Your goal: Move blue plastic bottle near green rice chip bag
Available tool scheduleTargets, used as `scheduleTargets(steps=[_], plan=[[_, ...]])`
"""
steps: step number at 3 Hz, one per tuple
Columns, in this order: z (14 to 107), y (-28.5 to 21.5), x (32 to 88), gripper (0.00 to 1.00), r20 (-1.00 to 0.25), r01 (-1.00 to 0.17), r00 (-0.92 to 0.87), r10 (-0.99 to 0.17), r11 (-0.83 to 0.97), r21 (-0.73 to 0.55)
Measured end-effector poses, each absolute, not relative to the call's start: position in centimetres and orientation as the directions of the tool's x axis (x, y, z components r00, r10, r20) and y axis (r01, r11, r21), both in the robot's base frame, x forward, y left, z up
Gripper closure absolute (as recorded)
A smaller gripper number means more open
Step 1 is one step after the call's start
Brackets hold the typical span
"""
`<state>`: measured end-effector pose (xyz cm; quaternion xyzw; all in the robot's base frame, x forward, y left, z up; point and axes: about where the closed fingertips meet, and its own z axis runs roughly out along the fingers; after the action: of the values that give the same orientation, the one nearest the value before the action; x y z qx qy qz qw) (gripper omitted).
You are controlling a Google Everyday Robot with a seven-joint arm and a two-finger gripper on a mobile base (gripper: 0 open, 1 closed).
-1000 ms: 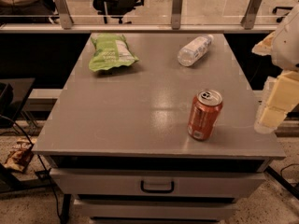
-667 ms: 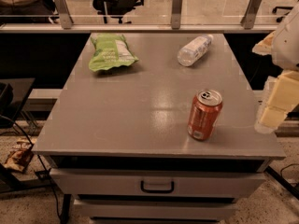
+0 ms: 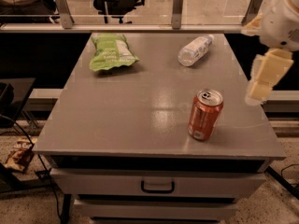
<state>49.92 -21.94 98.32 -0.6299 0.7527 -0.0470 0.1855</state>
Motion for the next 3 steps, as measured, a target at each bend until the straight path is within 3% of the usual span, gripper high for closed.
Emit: scheduleTargets(steps=[2,3], plan=[[97.3,-23.0,59.7,0.00,-0.161,-0.937,-0.002,-0.987,0.058,-0.344],[95.3,-23.2,65.7,0.00,-0.063,-0.924,0.132,-0.989,-0.100,-0.370]])
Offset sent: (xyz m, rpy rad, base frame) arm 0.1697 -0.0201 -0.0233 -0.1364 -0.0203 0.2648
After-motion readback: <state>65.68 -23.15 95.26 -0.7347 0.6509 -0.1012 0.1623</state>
